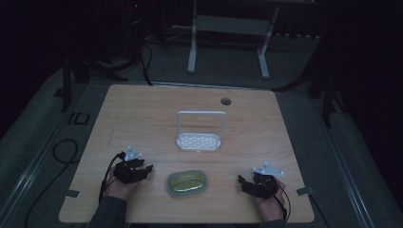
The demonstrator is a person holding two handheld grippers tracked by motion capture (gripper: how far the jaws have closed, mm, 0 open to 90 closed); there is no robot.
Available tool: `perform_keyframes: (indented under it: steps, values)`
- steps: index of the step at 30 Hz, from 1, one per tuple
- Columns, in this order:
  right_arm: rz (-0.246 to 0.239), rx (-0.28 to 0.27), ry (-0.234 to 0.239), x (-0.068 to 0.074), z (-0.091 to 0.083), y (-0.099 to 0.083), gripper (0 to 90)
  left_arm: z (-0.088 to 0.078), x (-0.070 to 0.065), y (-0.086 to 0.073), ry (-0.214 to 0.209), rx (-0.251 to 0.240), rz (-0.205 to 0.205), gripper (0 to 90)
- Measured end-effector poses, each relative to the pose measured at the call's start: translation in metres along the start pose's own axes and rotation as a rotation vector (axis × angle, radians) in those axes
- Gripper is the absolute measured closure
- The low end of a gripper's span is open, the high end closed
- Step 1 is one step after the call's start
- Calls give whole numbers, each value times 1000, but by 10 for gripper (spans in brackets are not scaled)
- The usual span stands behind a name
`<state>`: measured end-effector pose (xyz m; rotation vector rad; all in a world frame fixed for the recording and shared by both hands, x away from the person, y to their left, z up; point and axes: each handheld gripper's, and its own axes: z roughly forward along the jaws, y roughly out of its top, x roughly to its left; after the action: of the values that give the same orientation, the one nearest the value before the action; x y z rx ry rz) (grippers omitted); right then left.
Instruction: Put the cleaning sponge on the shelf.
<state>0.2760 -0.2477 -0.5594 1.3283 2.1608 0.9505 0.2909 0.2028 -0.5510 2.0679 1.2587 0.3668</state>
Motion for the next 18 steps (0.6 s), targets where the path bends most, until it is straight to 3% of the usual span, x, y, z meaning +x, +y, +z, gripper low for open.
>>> perform_keyframes:
  steps: [3,4,13,18]
  values:
    - [-1,0,0,0,0,0,286,-1,-2,1,-8,2,7,562]
    - [0,0,0,0,0,0,285,-6,-7,3,-20,3,33,567]
    - [-1,0,0,0,0,0,285,-26,-28,12,-59,-32,101,568]
    - [-2,1,0,0,0,0,285,-40,-43,21,-119,-67,139,591]
